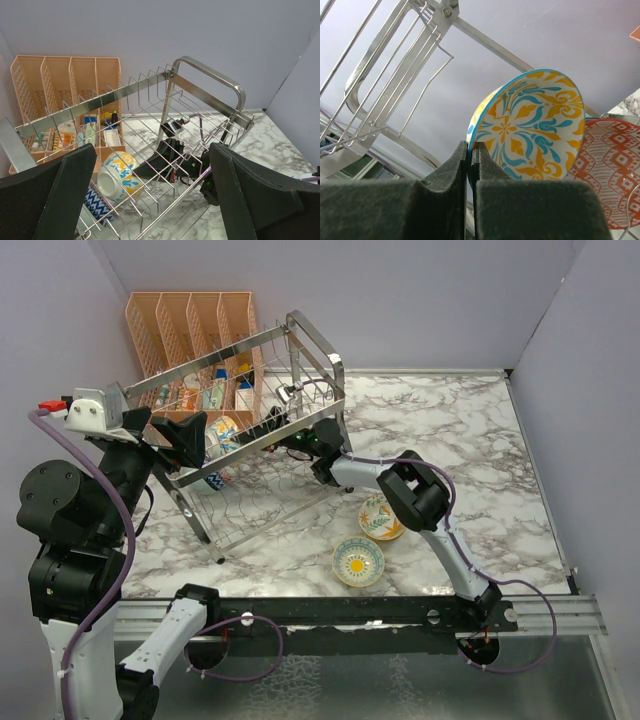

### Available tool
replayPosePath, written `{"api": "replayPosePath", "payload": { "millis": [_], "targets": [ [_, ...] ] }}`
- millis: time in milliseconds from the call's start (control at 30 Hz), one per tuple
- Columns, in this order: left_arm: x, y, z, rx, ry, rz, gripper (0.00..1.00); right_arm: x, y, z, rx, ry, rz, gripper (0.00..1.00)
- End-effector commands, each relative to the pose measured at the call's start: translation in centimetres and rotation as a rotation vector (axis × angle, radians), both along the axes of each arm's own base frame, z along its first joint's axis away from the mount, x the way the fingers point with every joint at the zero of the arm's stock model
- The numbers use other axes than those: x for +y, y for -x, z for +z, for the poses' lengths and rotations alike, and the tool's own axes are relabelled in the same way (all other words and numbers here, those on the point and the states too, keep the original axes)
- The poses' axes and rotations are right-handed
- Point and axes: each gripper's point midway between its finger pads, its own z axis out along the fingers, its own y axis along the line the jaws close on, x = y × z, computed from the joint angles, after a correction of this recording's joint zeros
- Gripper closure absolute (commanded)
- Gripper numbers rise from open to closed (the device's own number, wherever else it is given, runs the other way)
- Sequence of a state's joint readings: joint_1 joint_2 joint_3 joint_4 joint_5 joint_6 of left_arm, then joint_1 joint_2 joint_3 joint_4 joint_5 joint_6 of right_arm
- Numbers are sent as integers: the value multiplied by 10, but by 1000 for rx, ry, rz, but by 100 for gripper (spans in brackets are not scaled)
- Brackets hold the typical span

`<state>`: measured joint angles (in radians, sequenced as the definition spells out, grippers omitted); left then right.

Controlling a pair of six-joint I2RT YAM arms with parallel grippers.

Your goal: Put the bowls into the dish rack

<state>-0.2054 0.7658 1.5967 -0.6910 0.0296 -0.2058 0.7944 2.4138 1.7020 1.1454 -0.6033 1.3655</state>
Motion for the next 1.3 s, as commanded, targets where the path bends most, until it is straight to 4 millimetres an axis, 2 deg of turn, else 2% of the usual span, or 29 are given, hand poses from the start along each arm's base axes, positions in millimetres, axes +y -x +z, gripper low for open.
{"api": "replayPosePath", "payload": {
  "millis": [0, 200, 467, 633, 1000, 1167, 1267],
  "targets": [
    [-2, 3, 5, -12, -9, -15, 1, -17, -30, 20, -31, -47, -121, 99],
    [-2, 5, 6, -17, -8, -18, 1, -16, -45, -18, 69, -3, -175, 99],
    [-2, 4, 5, -14, -14, -17, 1, -6, -69, -39, 137, 17, -231, 99],
    [0, 3, 2, -6, -22, -6, 1, -4, -78, -60, 214, 43, -259, 99],
    [-1, 1, -1, -2, -26, -5, 1, 2, -75, -90, 291, 101, -213, 99],
    [0, 2, -2, -1, -24, -1, 1, -4, -73, -103, 312, 155, -255, 99],
    [0, 3, -1, -3, -23, -2, 1, -7, -72, -103, 298, 174, -272, 99]
  ]
}}
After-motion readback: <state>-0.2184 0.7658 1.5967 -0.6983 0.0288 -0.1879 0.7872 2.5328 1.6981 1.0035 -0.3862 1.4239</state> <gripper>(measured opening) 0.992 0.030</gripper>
